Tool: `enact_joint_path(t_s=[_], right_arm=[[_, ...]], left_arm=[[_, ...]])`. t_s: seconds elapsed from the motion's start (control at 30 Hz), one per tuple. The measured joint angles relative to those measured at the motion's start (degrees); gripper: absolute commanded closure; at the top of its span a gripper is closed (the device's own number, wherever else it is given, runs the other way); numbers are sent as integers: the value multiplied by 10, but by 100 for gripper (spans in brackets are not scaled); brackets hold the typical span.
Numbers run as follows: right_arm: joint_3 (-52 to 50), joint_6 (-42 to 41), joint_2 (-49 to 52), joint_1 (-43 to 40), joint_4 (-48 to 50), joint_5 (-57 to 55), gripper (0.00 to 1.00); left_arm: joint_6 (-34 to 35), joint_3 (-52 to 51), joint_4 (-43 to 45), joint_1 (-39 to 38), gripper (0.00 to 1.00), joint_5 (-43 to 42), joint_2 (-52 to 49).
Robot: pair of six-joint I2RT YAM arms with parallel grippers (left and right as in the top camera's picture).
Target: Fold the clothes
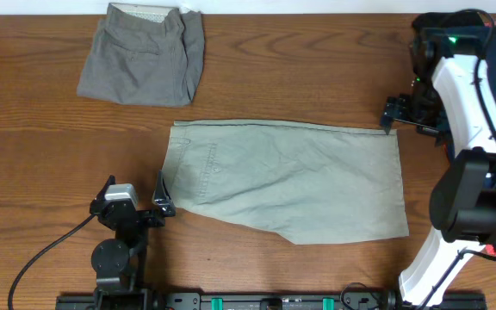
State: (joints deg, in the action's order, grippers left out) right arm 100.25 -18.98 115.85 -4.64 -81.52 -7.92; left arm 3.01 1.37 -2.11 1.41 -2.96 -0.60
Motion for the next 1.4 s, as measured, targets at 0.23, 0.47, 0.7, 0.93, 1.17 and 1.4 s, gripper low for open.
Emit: enact_joint_path(t_s=[0.23, 0.47, 0.7, 0.93, 1.17, 1.4], right_arm=[[-79, 82, 0, -39, 84, 80, 3], [-143, 106, 0, -35, 142, 123, 5], [-209, 122, 0, -16, 202, 138, 18], [-252, 122, -9, 0, 250, 127, 33], [-280, 124, -26, -1, 286, 107, 78], [-290, 123, -32, -1, 317, 117, 99]], left_arm=[[0, 0, 0, 0, 2, 0, 0], [0, 0, 0, 0, 2, 0, 0], [0, 0, 0, 0, 2, 0, 0], [0, 0, 0, 0, 2, 0, 0], [0, 0, 0, 0, 2, 0, 0], [0, 0, 0, 0, 2, 0, 0]])
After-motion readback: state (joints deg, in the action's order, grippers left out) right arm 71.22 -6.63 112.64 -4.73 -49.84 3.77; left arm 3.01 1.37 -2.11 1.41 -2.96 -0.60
